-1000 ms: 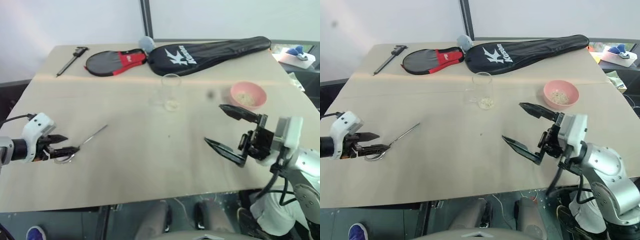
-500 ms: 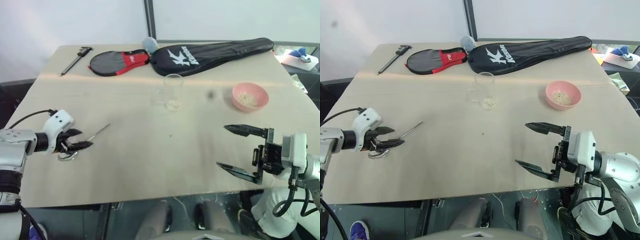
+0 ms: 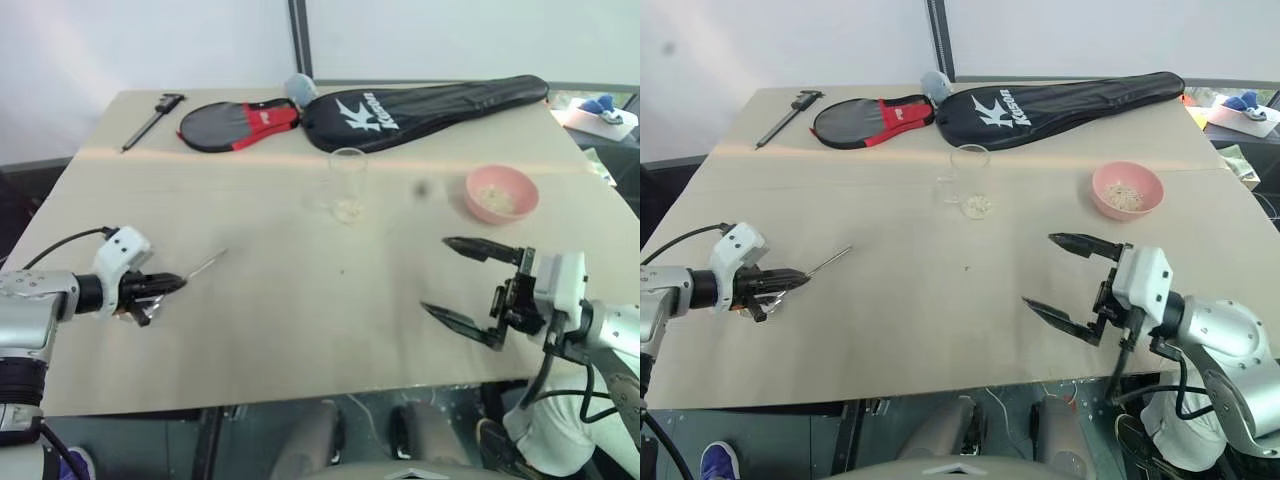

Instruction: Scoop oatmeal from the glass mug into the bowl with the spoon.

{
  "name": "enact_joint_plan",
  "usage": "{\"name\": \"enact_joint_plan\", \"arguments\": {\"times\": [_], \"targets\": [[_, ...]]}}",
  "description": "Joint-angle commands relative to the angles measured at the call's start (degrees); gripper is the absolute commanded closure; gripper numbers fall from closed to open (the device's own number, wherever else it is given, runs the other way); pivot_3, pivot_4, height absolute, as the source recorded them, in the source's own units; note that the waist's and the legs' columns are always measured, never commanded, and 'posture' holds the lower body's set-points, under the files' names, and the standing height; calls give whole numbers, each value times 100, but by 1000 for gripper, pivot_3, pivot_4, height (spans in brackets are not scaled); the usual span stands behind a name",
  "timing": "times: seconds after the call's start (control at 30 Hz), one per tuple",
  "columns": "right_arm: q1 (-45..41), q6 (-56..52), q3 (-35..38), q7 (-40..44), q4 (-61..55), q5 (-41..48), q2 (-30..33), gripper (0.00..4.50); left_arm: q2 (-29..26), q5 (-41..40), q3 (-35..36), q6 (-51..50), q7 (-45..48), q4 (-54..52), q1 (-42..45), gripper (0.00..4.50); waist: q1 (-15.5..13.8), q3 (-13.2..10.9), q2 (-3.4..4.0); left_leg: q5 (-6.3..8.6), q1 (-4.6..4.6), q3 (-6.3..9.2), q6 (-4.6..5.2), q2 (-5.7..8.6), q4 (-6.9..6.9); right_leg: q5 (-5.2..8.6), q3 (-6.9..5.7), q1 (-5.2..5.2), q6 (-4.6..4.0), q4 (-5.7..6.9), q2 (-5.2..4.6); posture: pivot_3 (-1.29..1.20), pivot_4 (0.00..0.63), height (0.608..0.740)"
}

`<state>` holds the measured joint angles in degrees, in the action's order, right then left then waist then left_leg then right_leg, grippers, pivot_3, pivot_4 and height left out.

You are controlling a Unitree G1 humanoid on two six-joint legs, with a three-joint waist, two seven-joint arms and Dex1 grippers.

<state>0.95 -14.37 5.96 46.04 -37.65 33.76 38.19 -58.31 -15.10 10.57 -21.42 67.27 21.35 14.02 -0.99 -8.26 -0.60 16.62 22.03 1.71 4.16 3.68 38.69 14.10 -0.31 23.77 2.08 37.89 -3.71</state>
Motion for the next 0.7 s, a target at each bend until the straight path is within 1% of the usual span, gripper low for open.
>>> {"name": "enact_joint_plan", "arguments": {"times": [0.03, 0.1, 0.17, 0.23, 0.27, 0.33, 0.4, 0.47, 0.53, 0.6, 0.67, 0.7], "targets": [[-534, -575, 13, -658, -339, 278, -107, 0, 64, -598, 649, -243, -310, -601, 642, 4456, -10, -8, -15, 0, 7, 12, -1, 0, 13, 0, -11, 0, 0, 4, 0, 0, 150, 740], [-796, -874, 43, -738, -436, 535, -45, 0, 89, -729, 725, -296, -374, -807, 875, 4456, -5, -17, -28, 0, 20, 27, -2, 0, 33, 0, -26, 2, 0, 4, 0, 0, 150, 740], [-1262, -1524, 72, -1287, -498, 438, 122, 0, 195, -817, 758, -330, -581, -1045, 1201, 4456, 21, -20, -24, 3, 22, 26, 2, 4, 36, -1, -24, 2, 0, -1, 0, 0, 150, 740], [-1964, -1997, -39, -1519, -345, 594, 150, 0, 370, -819, 713, -222, -843, -1283, 1519, 4456, 38, -21, -21, 4, 27, 24, 4, 7, 38, -1, -22, 3, 1, -4, -1, 0, 150, 740], [-2403, -2285, -119, -1690, -134, 790, 5, 0, 511, -796, 665, -129, -1016, -1419, 1699, 4456, 49, -24, -19, 4, 28, 23, 4, 7, 40, -1, -20, 4, 1, -3, 0, 0, 150, 740], [-2987, -2734, -229, -1999, 178, 954, -236, 0, 750, -807, 615, -39, -1223, -1604, 1940, 4456, 51, -24, -21, 2, 32, 22, 1, 5, 44, -1, -21, 10, 1, 4, 4, 0, 150, 740], [-3900, -3187, -446, -2658, 800, 844, -879, 0, 1089, -679, 394, 327, -1427, -1932, 2247, 4456, 51, -24, -22, -1, 33, 28, -3, 3, 44, -1, -27, 12, 1, 8, 7, 0, 150, 740], [-4581, -3612, -384, -3255, 1301, 1060, -1596, 0, 1359, -643, 217, 502, -1568, -2192, 2500, 4456, 66, -24, -22, -3, 42, 27, -6, 4, 47, -2, -26, 19, 0, 10, 7, 0, 150, 740], [-4921, -3848, -229, -3584, 1563, 1320, -2120, 0, 1470, -386, 3, 937, -1599, -2316, 2581, 4456, 84, -24, -22, -4, 75, 27, -7, 7, 55, -2, -26, 50, 0, 13, 8, 0, 150, 740], [-5153, -3966, -112, -3821, 1763, 1507, -2527, 0, 1645, -442, -81, 1016, -1661, -2477, 2682, 4456, 111, -24, -21, -5, 85, 27, -7, 10, 52, -2, -28, 60, 1, 9, 9, 0, 150, 740], [-5295, -4004, -111, -3910, 1873, 1522, -2743, 0, 1738, -414, -185, 1153, -1638, -2614, 2695, 4456, 150, -24, -21, -5, 90, 28, -7, 13, 49, -2, -33, 65, 1, 9, 9, 0, 150, 740], [-5344, -3993, -105, -3932, 1914, 1516, -2823, 248, 1775, -436, -222, 1150, -1631, -2686, 2679, 4496, 171, -24, -21, -5, 95, 29, -7, 15, 49, -2, -35, 69, 1, 8, 8, 0, 150, 740]]}}
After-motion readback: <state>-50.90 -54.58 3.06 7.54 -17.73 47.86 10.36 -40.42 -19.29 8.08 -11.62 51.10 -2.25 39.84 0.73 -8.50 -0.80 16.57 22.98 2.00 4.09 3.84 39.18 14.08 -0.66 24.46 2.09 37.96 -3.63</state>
